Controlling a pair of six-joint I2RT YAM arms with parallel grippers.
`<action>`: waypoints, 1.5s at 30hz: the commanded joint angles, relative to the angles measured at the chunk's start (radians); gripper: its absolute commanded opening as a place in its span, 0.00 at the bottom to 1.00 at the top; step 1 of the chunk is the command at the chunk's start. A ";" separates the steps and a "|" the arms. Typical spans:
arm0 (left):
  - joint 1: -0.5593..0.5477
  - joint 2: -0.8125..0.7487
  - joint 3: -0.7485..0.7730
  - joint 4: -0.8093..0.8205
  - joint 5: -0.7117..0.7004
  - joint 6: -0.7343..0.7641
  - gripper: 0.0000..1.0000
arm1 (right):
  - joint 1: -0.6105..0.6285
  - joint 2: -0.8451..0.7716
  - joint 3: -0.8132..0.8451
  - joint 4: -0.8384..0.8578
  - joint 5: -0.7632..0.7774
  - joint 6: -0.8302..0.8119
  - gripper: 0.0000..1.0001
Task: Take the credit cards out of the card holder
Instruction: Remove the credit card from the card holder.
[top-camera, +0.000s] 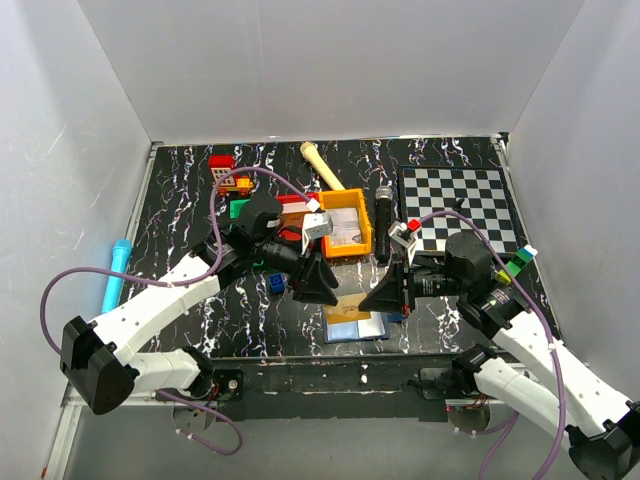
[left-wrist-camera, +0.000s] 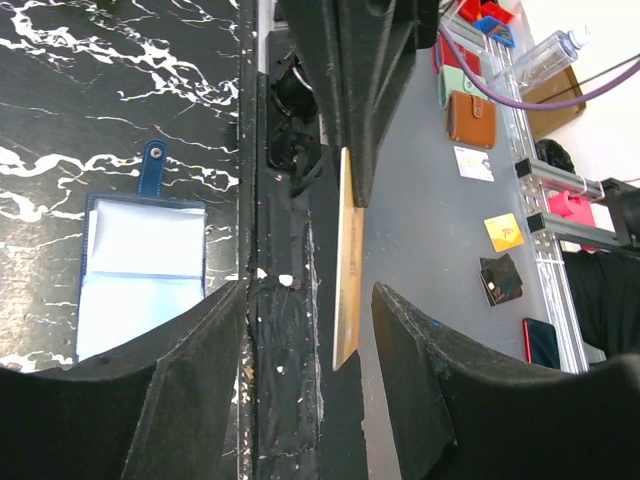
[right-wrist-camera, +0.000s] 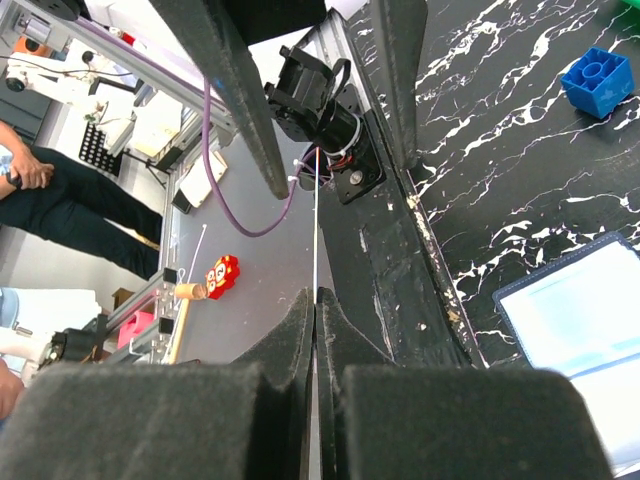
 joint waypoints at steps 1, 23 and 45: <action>-0.035 0.005 0.057 -0.034 0.034 0.036 0.52 | -0.002 0.006 0.052 0.022 -0.030 -0.016 0.01; -0.059 0.035 0.072 -0.002 0.017 0.048 0.28 | 0.000 0.014 0.045 0.034 -0.033 -0.010 0.01; -0.064 0.051 0.084 0.018 0.020 0.017 0.23 | 0.000 0.015 0.043 0.036 -0.039 -0.010 0.01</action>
